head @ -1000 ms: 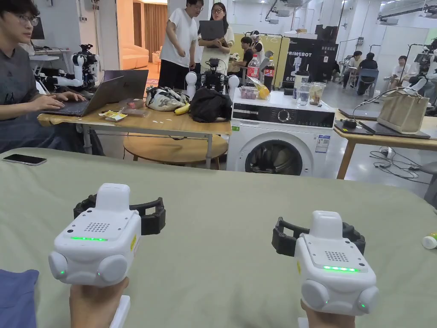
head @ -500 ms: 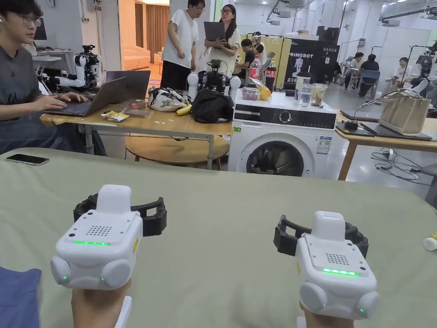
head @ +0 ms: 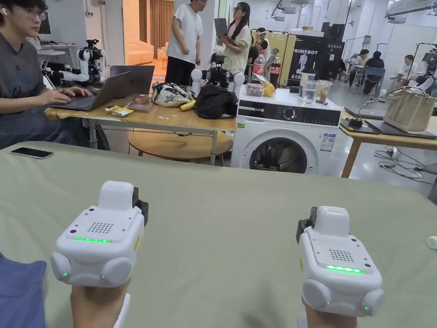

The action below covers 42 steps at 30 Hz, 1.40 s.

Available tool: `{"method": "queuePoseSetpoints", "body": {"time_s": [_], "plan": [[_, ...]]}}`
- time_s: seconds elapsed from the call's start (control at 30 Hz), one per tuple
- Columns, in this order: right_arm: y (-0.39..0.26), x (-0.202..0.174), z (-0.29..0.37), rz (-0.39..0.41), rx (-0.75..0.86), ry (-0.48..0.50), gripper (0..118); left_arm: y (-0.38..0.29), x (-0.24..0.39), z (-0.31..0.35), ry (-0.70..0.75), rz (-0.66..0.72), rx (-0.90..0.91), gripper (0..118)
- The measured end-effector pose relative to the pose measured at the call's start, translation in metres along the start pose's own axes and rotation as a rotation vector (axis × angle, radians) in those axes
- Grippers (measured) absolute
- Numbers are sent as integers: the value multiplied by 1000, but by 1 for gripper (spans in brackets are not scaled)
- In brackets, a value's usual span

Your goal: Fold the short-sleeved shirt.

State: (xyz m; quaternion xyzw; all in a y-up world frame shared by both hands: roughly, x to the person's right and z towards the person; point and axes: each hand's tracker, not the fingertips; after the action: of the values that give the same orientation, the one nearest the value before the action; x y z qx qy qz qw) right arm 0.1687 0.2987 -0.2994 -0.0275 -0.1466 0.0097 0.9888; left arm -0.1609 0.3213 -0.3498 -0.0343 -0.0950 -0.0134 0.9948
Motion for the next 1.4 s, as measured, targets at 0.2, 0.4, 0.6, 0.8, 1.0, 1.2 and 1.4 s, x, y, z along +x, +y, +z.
{"method": "queuePoseSetpoints", "body": {"time_s": [0.2, 0.4, 0.6, 0.8, 1.0, 1.2, 1.4], "plan": [[3, -16, -4, -19, -39, 14, 0, 6, -29, 5, 17, 24, -66, 0], [11, -74, -5, -24, -49, 124, 0, 21, -84, 30, 118, 8, -145, 0], [11, -150, 1, -27, -75, 256, 0, 27, -146, 55, 230, -10, -278, 0], [0, -201, 4, 2, -108, 347, 0, 9, -226, 65, 202, 138, -551, 0], [-12, -222, 3, 50, -135, 386, 0, -35, -276, 65, 208, 237, -785, 56], [-20, -224, 5, 70, -150, 390, 0, -77, -308, 55, 201, 389, -898, 85], [-29, -221, 4, 107, -169, 385, 0, -134, -300, 34, 183, 312, -1114, 86]]}}
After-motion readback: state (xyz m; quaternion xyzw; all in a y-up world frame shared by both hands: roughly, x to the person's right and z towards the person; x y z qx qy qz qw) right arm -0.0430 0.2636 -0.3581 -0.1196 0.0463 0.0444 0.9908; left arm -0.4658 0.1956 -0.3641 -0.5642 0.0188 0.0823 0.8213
